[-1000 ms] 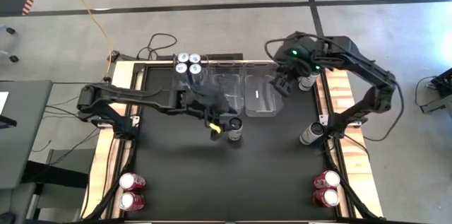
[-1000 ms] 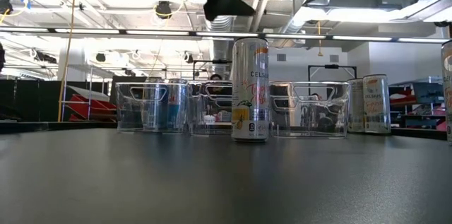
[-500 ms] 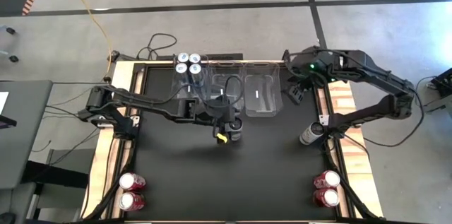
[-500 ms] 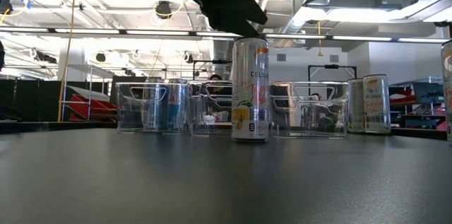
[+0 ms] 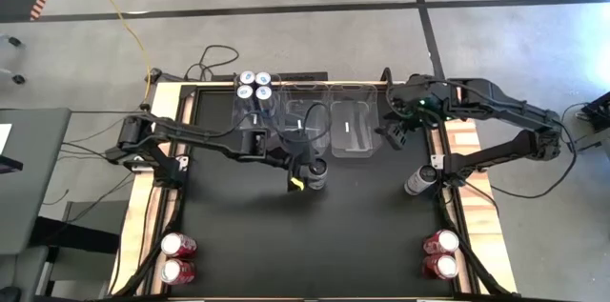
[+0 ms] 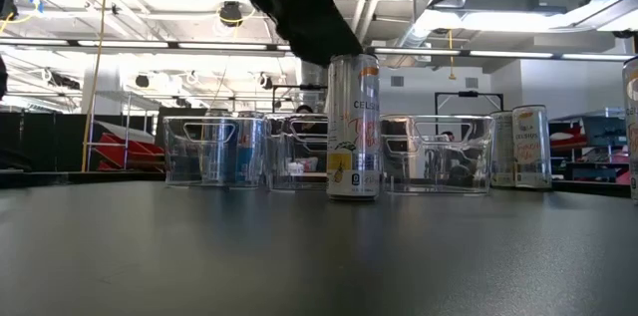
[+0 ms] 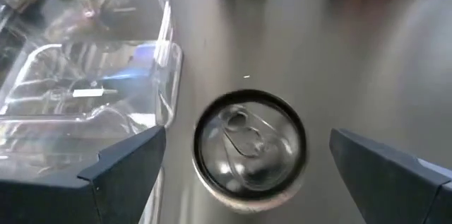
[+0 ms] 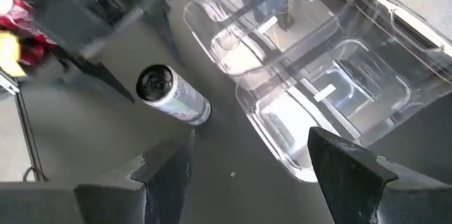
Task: Sort soda cans
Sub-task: Put the bottom left white-yellow soda can into the center transparent bin
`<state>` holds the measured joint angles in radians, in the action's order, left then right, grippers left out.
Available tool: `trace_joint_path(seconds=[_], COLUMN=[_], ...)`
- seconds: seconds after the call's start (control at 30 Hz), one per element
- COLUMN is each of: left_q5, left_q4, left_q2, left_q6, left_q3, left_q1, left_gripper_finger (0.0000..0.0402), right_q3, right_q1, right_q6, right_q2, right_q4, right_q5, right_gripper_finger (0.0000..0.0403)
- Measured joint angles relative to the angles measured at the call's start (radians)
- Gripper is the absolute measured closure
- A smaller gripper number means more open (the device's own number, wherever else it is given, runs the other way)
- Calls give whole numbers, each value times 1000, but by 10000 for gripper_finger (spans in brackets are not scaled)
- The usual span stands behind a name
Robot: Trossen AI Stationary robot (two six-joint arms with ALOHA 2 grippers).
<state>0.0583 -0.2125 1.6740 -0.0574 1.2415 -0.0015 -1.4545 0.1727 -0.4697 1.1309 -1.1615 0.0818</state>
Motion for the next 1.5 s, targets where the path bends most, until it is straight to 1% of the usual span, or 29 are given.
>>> trace_joint_path(seconds=[0.07, 0.23, 0.33, 0.47, 0.67, 0.77, 0.83, 1.0, 1.1, 1.2, 1.3, 1.5], left_q5=[-1, -1, -1, -46, -53, -52, -50, -43, -42, -38, -36, -36], left_q4=[-18, -3, 2, -14, -5, 3, 11, 49, 23, -29, -120, -352], left_q2=[12, 15, 15, 15, 31, 31, 31, 29, 29, 29, 28, 26], left_q6=[6, 4, 6, -9, -4, -1, 9, 56, 82, 119, 122, 85], left_q3=[-1, -1, -1, -1, -1, -1, -2, 4, 38, 100, 190, 400], left_q1=[4, 3, 5, 17, 23, 23, 25, 26, 29, 39, 53, 99], left_gripper_finger=[5, 5, 13, 48, 121, 146, 153, 152, 152, 152, 152, 152], right_q3=[5, 5, 5, 4, 4, 4, 4, 4, 4, 4, 4, 4], right_q1=[-4, -4, -4, -3, -3, -1, -1, -1, -1, -1, -1, -1], right_q6=[-9, -22, -23, -23, -21, -20, -20, -20, -20, -20, -21, -79], right_q2=[0, 0, 0, 0, 0, 0, 0, 0, 0, 0, 0, 0], right_q4=[2, 4, 5, 8, 11, 16, 17, 18, 18, 18, 17, -11], right_q5=[0, 1, 1, 1, 2, 2, 2, 2, 2, 2, 2, 2], right_gripper_finger=[113, 113, 113, 113, 113, 113, 113, 113, 113, 113, 113, 113])
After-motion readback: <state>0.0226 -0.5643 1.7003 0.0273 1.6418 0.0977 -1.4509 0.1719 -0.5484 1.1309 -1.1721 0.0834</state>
